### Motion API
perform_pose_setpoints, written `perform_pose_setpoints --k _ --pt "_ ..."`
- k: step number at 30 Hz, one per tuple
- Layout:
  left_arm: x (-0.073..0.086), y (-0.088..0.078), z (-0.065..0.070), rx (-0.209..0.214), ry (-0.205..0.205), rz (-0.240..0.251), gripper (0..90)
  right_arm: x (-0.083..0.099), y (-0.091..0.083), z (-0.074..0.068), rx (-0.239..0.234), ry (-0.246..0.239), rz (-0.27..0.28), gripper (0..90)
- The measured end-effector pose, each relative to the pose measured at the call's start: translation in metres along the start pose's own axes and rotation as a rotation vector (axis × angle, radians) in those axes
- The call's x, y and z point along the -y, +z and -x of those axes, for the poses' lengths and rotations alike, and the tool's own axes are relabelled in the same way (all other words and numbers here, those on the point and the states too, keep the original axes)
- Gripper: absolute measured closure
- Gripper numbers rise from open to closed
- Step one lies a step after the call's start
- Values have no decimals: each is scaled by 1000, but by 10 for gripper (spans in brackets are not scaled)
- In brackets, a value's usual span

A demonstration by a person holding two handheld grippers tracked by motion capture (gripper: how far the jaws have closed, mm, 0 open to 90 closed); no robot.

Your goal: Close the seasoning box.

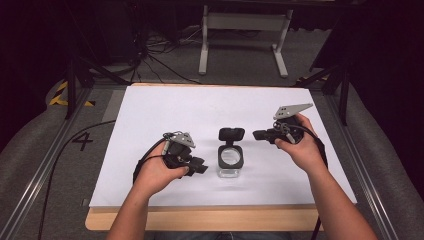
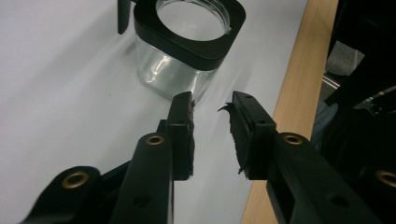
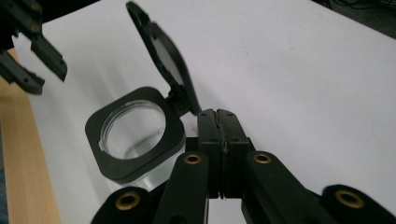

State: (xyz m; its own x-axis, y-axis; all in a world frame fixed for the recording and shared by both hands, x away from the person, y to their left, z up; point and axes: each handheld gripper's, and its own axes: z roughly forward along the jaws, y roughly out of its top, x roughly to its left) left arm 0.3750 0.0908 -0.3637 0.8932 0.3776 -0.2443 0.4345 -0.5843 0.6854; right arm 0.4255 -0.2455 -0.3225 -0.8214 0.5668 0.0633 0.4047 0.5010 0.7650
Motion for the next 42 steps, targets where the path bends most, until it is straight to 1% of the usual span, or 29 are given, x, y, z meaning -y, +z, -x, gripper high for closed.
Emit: perform_pose_setpoints --k 2,4,5,6,7,8,9,12,13,14,15,16,19,21,23,24,25,31,32,34,37,38,42 --pt "0 2 2 14 -5 -5 719 -6 0 1 0 0 9 900" --pt "-1 4 3 29 1 -27 758 -13 -1 1 3 -5 18 900" --pt "-1 6 4 30 1 -32 776 -17 -1 1 7 -9 20 900" --pt "-1 8 5 27 8 -47 796 -19 -1 0 7 -13 23 900" --pt "-1 11 6 27 18 -62 836 -23 -1 0 8 -17 29 900" --pt "-1 13 7 26 25 -73 850 -26 0 0 7 -19 33 900" --pt "-1 17 8 31 40 -86 863 -29 0 0 8 -23 36 899" --pt "-2 25 10 51 44 -91 893 -39 3 -2 5 -32 42 900" --pt "-2 25 10 51 44 -91 895 -39 3 -2 5 -32 42 900" --pt "-3 29 12 65 44 -91 895 -43 5 -2 6 -33 44 900" --pt "-3 30 12 68 50 -88 896 -45 6 -2 6 -32 44 899" --pt "-4 32 13 73 47 -83 896 -46 7 -2 6 -33 46 899" --pt "-5 39 13 71 49 -55 890 -48 11 -3 -2 -30 47 899" --pt "-5 42 13 74 46 -52 893 -49 14 -4 -7 -29 39 899" --pt "-5 44 13 83 45 -61 893 -50 17 -6 -13 -34 34 899" --pt "-5 46 13 81 51 -62 894 -50 18 -7 -15 -37 35 899" --pt "-4 48 13 81 43 -58 894 -50 18 -8 -17 -37 33 899" --pt "-4 55 12 79 42 -71 895 -51 21 -9 -20 -41 27 899" --pt "-4 57 12 74 40 -59 894 -51 22 -9 -21 -42 27 899" --pt "-3 58 11 81 37 -53 895 -51 23 -10 -22 -41 22 900" --pt "-3 58 9 65 35 -45 896 -51 25 -11 -29 -39 10 900" --pt "-3 58 9 61 25 -33 896 -51 25 -11 -29 -41 11 900" --pt "-1 58 4 37 12 16 896 -50 26 -12 -32 -39 9 900"
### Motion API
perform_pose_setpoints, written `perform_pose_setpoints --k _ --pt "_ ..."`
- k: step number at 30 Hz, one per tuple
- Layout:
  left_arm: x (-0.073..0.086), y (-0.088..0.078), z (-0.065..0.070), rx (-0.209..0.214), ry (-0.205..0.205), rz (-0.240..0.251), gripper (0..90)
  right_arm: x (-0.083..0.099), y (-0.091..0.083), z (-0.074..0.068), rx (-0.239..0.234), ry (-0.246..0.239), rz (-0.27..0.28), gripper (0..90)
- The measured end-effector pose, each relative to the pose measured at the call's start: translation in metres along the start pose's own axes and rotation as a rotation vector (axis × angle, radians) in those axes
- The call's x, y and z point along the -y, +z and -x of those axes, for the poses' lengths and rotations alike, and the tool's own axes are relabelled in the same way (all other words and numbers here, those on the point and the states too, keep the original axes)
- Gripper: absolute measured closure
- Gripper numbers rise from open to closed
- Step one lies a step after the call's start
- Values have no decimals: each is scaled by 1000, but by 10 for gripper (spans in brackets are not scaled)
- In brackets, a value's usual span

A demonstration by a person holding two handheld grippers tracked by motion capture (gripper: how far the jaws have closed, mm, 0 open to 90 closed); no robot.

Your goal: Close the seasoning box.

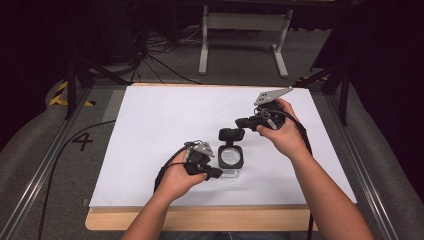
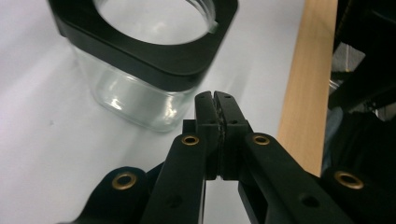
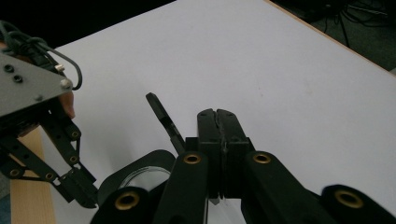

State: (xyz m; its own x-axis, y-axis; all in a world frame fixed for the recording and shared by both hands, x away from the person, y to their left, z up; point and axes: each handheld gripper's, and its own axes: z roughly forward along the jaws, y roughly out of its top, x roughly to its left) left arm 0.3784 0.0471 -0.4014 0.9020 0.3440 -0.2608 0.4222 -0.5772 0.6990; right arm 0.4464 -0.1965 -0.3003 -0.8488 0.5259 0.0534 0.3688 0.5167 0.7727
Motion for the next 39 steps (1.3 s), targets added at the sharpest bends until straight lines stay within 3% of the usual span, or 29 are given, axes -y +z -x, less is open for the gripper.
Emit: perform_pose_setpoints --k 2,7,25,39 --pt "1 -1 -2 5 -23 20 897 1 0 -1 -6 0 -2 900" --pt "2 0 -4 12 -33 25 896 2 0 -2 -13 -4 -2 900" --pt "2 -1 -3 11 -32 20 889 22 1 -26 -59 -30 -38 900" --pt "2 -2 -2 16 -39 23 882 48 17 -40 -100 -30 -109 900"
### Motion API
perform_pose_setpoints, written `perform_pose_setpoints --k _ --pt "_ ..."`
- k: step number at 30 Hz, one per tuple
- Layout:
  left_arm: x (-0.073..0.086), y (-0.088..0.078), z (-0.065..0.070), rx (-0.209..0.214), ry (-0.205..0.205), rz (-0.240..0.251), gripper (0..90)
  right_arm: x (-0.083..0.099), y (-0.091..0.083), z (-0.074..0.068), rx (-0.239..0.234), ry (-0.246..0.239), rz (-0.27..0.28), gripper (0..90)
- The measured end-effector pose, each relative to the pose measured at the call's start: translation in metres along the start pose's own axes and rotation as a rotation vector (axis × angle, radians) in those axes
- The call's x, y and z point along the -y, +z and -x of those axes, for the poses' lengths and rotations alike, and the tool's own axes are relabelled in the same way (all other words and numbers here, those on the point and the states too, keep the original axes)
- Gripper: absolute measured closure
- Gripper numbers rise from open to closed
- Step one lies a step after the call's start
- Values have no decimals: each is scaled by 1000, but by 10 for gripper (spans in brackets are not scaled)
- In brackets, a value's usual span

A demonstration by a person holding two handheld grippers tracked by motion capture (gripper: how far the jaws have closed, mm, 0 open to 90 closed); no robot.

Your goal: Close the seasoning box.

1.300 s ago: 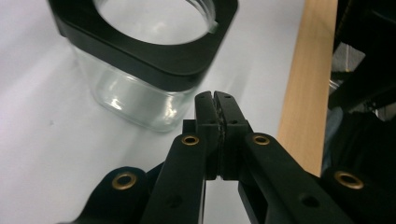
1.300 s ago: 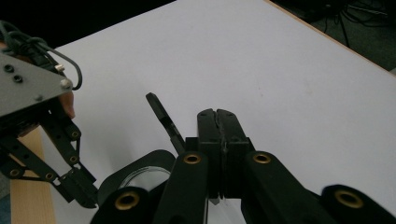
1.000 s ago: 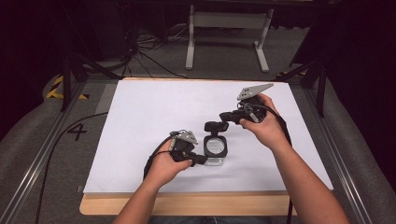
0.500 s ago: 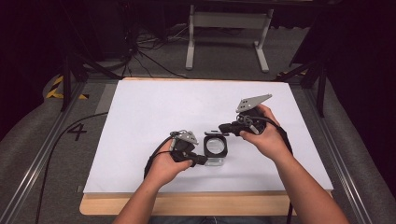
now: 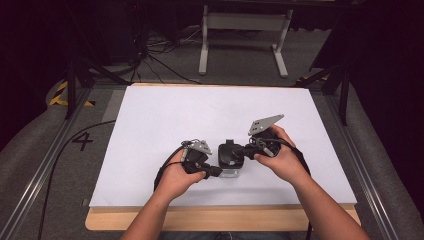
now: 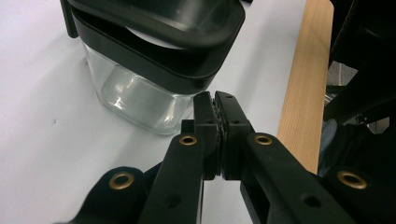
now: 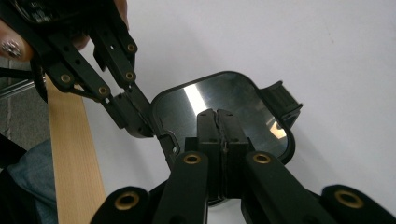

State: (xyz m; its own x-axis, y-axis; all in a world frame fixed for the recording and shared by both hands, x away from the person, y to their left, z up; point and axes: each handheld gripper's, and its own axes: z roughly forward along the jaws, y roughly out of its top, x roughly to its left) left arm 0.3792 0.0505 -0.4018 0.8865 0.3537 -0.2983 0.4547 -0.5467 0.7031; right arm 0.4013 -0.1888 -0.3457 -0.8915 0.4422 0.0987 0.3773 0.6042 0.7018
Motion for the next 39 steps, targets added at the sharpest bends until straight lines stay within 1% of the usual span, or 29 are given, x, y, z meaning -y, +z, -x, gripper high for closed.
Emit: perform_pose_setpoints --k 1,3,6,13,15,16,17,18,19,20,21,22,23,24,26,28,30,31,34,36,39 --pt "0 0 0 0 0 0 881 0 0 0 0 0 0 900" --pt "0 0 0 0 -1 1 881 4 4 0 -1 2 -18 899" --pt "0 0 0 0 -2 1 880 6 6 0 -4 8 -5 900" --pt "0 -2 0 0 -4 3 872 5 6 -1 0 7 -8 898" --pt "-1 -4 1 -5 -2 10 867 5 5 -1 11 3 1 896" --pt "-1 -4 1 -5 -2 10 863 4 4 -1 9 8 7 888" --pt "-2 -9 2 -20 9 14 856 4 2 -1 8 13 19 863" --pt "-2 -9 2 -20 9 14 852 4 2 -1 8 13 19 863" --pt "-3 -13 2 -27 7 15 852 3 1 -1 10 17 28 853" --pt "-4 -20 3 -40 10 28 847 2 -2 -1 12 17 37 845" --pt "-4 -25 3 -48 14 30 840 1 -6 -1 19 16 51 832" --pt "-4 -29 4 -53 13 44 837 0 -8 -1 21 17 60 811" --pt "-3 -32 4 -58 14 51 834 0 -12 0 20 26 70 794" --pt "-3 -37 4 -68 12 52 830 -1 -14 0 18 31 79 783" --pt "-2 -46 4 -86 11 70 825 -1 -21 1 21 42 101 757" --pt "-1 -53 3 -92 1 83 814 -1 -29 4 28 56 131 724" --pt "2 -62 1 -101 0 100 803 0 -36 6 40 68 148 712" --pt "3 -65 1 -108 -8 106 802 1 -40 8 47 74 155 706" --pt "7 -74 -3 -137 -31 125 792 5 -49 14 69 97 179 680" --pt "9 -79 -7 -162 -35 132 785 9 -54 19 81 110 191 669" --pt "13 -86 -14 -225 -53 127 766 17 -65 29 122 133 204 633"
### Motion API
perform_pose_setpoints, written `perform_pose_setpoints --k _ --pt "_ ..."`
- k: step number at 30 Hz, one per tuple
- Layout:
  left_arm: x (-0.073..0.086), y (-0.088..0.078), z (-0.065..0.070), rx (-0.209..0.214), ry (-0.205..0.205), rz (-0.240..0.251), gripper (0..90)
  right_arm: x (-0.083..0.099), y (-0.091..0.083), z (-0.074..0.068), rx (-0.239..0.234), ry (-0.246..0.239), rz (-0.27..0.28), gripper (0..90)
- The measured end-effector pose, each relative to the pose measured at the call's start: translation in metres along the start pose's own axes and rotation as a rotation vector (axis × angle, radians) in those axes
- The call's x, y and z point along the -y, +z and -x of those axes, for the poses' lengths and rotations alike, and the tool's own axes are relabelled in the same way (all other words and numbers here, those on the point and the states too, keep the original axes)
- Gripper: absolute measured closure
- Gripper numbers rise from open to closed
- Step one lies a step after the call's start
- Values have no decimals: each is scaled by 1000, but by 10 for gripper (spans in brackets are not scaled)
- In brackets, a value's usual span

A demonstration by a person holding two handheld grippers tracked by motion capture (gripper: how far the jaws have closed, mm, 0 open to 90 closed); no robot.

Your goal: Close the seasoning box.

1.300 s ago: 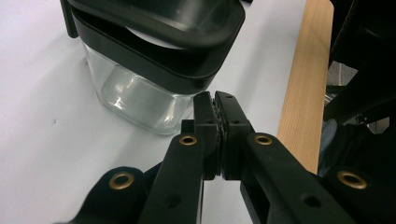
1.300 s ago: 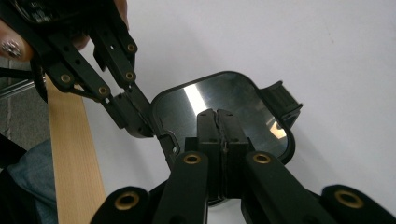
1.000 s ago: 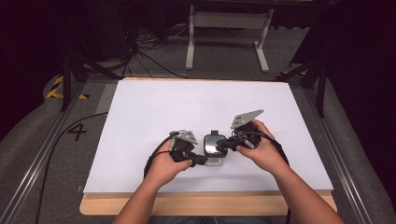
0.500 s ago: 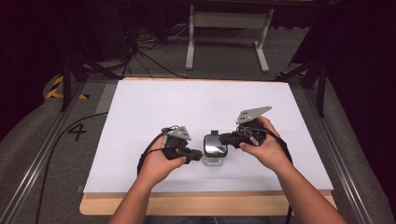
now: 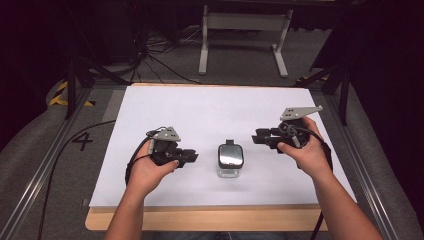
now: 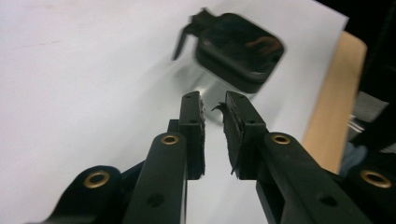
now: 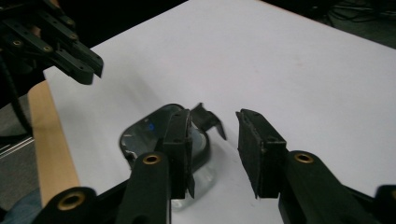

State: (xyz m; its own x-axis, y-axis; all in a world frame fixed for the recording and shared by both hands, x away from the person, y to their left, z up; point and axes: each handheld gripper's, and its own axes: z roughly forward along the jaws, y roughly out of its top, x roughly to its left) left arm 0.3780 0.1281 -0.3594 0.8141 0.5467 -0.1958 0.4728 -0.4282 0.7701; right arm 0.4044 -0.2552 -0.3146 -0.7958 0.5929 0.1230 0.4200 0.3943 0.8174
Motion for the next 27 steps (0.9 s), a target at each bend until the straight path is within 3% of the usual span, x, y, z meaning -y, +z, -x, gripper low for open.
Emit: perform_pose_setpoints --k 2,8,15,21,27 --pt "3 -5 -8 -30 -16 2 761 4 -7 9 30 15 12 613" --pt "14 -14 -30 -70 -71 35 728 21 -23 39 115 68 20 557" --pt "30 -11 -56 -118 -118 29 684 51 -30 75 239 128 -27 510" --pt "41 0 -69 -125 -136 7 649 73 -27 90 287 165 -62 505" --pt "50 10 -76 -119 -135 -8 614 97 -17 95 298 189 -66 504"
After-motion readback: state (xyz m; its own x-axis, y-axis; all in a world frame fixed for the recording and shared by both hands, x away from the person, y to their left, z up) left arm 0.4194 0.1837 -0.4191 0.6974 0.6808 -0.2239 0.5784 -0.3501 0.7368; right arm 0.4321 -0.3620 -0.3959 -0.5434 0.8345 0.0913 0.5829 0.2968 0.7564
